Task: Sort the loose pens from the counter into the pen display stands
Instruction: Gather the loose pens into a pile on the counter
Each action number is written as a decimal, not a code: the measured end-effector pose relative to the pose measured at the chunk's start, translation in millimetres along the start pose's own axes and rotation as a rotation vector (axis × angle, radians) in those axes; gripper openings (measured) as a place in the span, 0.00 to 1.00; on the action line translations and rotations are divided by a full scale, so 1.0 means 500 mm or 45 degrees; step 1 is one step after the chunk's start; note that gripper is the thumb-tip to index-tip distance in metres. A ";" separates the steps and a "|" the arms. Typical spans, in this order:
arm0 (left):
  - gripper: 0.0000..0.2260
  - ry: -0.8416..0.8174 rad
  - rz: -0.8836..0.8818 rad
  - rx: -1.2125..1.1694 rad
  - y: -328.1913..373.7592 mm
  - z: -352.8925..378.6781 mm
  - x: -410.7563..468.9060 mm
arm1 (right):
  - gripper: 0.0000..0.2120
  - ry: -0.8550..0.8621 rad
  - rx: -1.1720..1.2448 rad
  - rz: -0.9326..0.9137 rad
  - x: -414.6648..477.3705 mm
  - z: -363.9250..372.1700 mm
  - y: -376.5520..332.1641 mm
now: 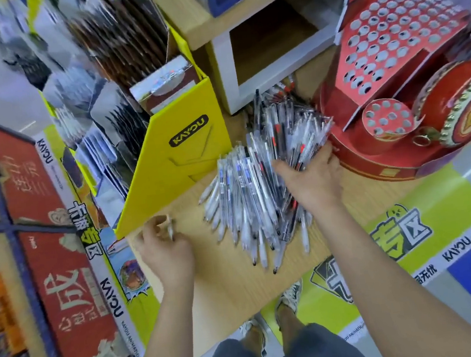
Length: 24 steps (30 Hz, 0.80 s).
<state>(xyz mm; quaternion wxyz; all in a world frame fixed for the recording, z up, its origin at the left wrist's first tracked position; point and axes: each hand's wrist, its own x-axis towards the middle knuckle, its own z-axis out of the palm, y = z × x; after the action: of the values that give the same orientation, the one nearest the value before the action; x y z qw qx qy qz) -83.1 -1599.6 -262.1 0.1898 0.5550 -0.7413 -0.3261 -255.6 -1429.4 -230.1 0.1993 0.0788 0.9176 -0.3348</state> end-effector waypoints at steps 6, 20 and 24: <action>0.09 -0.086 -0.075 0.264 -0.010 -0.011 -0.008 | 0.39 0.099 -0.145 -0.105 -0.009 0.006 -0.011; 0.12 -0.327 0.763 0.039 0.282 0.096 -0.100 | 0.30 0.029 -0.177 -0.452 0.048 -0.035 -0.016; 0.09 -0.478 1.170 0.170 0.243 0.081 -0.225 | 0.29 -0.125 -0.159 -0.533 0.073 -0.050 -0.005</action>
<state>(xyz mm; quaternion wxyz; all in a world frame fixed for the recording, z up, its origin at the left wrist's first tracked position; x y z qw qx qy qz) -158.9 -1461.1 -197.7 0.1414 0.1139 -0.9498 -0.2549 -297.4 -1414.8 -226.5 0.1743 -0.1423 0.9221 -0.3149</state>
